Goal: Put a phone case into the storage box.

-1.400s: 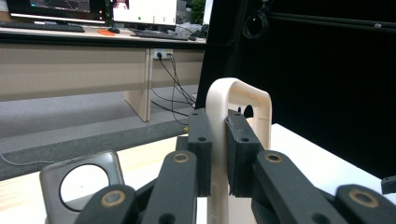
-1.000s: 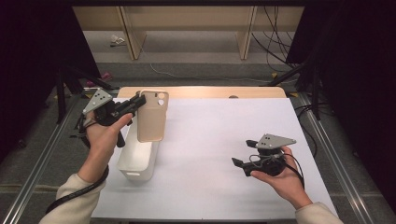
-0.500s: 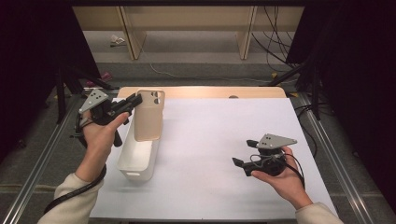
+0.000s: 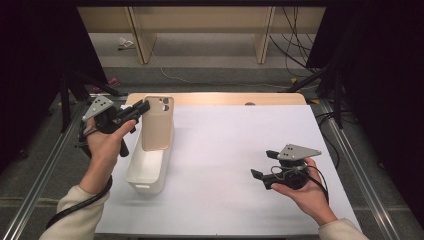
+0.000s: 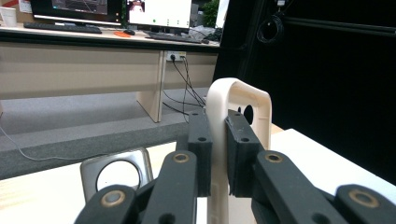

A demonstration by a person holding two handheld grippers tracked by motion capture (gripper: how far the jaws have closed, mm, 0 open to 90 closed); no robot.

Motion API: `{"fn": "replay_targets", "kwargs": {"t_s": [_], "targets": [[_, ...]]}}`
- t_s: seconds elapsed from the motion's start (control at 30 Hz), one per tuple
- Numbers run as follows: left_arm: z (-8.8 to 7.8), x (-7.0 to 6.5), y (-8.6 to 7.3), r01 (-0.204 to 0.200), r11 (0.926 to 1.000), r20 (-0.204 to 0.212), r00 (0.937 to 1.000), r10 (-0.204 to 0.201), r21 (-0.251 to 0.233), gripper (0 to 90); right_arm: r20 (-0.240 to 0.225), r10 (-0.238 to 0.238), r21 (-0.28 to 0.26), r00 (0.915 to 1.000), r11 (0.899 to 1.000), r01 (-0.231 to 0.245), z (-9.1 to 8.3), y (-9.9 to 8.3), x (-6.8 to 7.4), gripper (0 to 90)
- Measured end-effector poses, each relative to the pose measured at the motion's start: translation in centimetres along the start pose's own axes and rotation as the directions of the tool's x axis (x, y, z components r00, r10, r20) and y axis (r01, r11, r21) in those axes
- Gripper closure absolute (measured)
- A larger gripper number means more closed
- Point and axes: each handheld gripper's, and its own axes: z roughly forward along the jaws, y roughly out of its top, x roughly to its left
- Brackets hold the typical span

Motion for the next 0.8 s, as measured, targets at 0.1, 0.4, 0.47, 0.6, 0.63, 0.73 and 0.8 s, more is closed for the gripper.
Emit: {"fn": "replay_targets", "kwargs": {"t_s": [0.1,0.4,0.47,0.6,0.63,0.73,0.8], "targets": [[-0.1,0.1,0.0,-0.001,1.0,-0.003,1.0,0.001,-0.001,81.9,0.002,0.001,-0.002,1.0,1.0,-0.001,0.0,0.0,0.0,16.3],[0.0,0.6,0.1,-0.001,1.0,-0.002,1.0,0.001,-0.004,81.9,-0.001,0.006,-0.001,1.0,1.0,-0.006,-0.1,-0.1,-0.1,16.3],[0.0,0.7,0.2,0.0,1.0,-0.004,1.0,0.0,-0.006,81.9,0.0,0.007,0.0,1.0,1.0,-0.007,-0.1,-0.1,-0.1,16.3],[0.1,1.1,0.2,0.002,1.0,-0.011,0.9999,-0.002,-0.006,81.9,0.0,0.009,-0.001,1.0,1.0,-0.009,0.0,-0.1,-0.1,16.3],[0.1,1.2,0.2,0.003,1.0,-0.012,0.9999,-0.003,-0.005,81.9,0.0,0.009,0.0,1.0,1.0,-0.009,0.0,-0.1,-0.1,16.3],[0.2,1.5,0.2,0.01,0.9999,-0.015,0.9998,-0.011,-0.009,81.9,0.0,0.012,-0.002,0.9999,1.0,-0.012,0.0,-0.1,-0.1,16.3],[0.3,1.7,0.3,0.015,0.9998,-0.018,0.9997,-0.015,-0.015,81.9,0.0,0.014,-0.001,0.9999,1.0,-0.014,0.0,-0.2,-0.1,16.3]]}}
